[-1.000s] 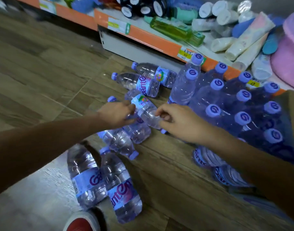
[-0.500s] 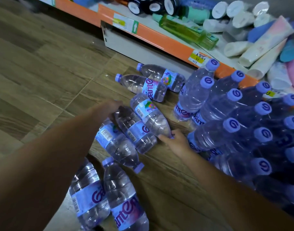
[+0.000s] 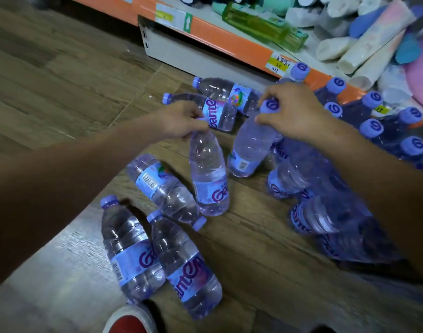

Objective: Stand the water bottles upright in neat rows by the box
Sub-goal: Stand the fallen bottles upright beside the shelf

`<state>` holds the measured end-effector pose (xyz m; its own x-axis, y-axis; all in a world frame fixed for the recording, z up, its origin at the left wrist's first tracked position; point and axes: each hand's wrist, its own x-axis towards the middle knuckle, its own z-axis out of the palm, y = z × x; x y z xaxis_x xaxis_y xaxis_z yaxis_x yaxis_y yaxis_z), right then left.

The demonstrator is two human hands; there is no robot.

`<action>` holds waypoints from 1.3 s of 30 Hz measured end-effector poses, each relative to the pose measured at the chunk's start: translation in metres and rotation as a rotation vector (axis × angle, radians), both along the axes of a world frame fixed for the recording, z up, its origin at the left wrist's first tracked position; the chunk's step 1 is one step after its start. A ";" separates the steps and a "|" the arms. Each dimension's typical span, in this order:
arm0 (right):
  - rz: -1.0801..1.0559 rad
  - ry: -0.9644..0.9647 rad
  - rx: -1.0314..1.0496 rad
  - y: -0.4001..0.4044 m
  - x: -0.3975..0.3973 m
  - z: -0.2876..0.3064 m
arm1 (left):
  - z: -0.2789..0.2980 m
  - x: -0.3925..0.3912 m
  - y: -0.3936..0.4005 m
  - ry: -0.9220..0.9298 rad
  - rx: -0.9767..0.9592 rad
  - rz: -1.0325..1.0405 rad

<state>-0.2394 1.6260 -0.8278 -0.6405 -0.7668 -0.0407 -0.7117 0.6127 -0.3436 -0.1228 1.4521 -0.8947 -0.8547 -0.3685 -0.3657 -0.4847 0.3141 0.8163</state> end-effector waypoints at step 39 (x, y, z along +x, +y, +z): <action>0.005 0.133 0.217 0.044 0.000 -0.013 | 0.049 0.039 0.106 -0.090 -0.562 -0.689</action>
